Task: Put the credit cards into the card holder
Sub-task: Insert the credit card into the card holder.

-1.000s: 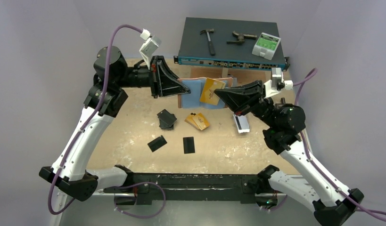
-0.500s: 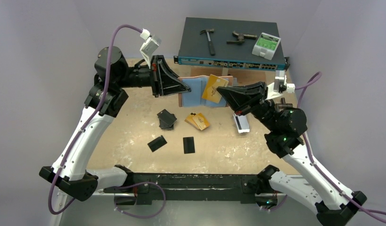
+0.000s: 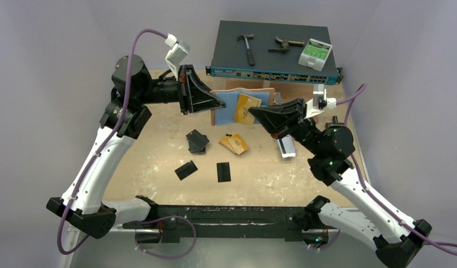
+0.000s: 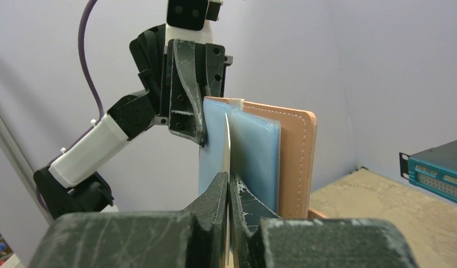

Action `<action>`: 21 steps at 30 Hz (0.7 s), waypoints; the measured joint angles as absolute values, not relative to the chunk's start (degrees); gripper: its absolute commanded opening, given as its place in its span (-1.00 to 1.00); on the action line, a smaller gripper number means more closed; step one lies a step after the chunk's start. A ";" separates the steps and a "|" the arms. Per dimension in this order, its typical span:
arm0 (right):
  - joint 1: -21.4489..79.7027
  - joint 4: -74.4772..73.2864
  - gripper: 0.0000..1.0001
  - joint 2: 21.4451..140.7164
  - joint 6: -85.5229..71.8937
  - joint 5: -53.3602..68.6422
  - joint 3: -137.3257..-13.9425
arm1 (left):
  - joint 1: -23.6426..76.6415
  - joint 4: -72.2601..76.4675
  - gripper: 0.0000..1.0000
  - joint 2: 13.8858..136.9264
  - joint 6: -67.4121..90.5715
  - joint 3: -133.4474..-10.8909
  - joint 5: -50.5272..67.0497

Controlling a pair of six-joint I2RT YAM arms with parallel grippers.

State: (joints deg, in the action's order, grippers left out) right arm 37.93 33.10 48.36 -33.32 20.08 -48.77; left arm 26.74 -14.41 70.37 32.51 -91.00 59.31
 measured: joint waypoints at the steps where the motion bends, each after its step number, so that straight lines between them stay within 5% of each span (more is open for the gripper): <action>1: 38.06 33.10 -1.00 48.34 -33.30 20.08 -48.53 | 26.74 -14.39 -1.00 70.37 32.51 -91.00 59.31; 21: 38.35 33.19 -1.00 49.56 -32.42 21.80 -48.12 | 26.61 -14.81 -1.00 70.37 32.34 -90.45 59.44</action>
State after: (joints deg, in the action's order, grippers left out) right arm 38.35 33.19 49.56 -32.42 21.80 -48.12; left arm 26.61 -14.81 70.37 32.34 -90.45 59.44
